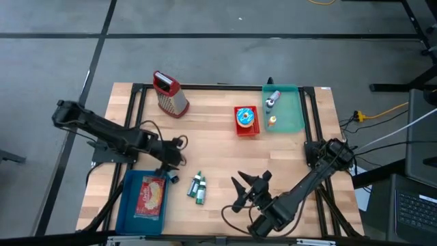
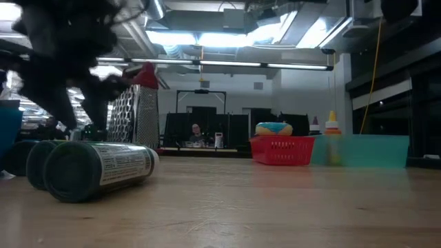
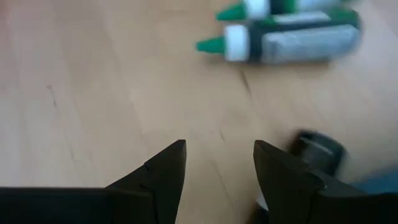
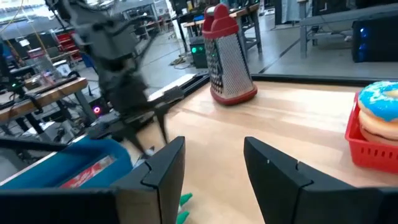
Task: Pick & Place Food Item
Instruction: Put the right green food coloring bottle into the green bin
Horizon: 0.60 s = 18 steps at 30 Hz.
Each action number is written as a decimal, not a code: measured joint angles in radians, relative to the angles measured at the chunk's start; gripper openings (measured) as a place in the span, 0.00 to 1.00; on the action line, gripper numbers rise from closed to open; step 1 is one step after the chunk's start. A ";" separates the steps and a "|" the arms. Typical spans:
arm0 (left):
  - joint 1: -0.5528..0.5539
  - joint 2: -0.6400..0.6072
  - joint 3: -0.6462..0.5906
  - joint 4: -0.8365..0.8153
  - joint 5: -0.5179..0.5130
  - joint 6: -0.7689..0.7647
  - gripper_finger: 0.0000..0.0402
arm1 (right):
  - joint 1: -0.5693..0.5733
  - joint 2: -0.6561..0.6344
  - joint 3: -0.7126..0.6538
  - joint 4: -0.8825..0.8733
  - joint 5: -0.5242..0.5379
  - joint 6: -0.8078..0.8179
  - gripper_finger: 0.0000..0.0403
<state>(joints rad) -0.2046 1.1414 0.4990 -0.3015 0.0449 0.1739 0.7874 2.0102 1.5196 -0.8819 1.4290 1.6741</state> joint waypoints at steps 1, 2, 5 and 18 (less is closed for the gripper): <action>-0.021 -0.002 0.029 -0.054 -0.014 0.017 0.46 | 0.000 0.000 0.000 0.000 0.003 -0.001 0.42; -0.038 -0.006 0.055 -0.093 -0.020 0.025 0.46 | 0.000 0.000 0.000 0.000 0.003 -0.004 0.42; -0.086 -0.007 0.118 -0.149 0.008 0.030 0.46 | -0.001 0.000 0.000 0.000 0.003 -0.007 0.42; -0.239 0.132 0.155 -0.193 -0.061 0.064 0.46 | -0.001 0.000 0.000 0.017 -0.005 -0.008 0.42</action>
<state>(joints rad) -0.4435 1.2734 0.6541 -0.4949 -0.0164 0.2377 0.7864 2.0102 1.5196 -0.8651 1.4242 1.6665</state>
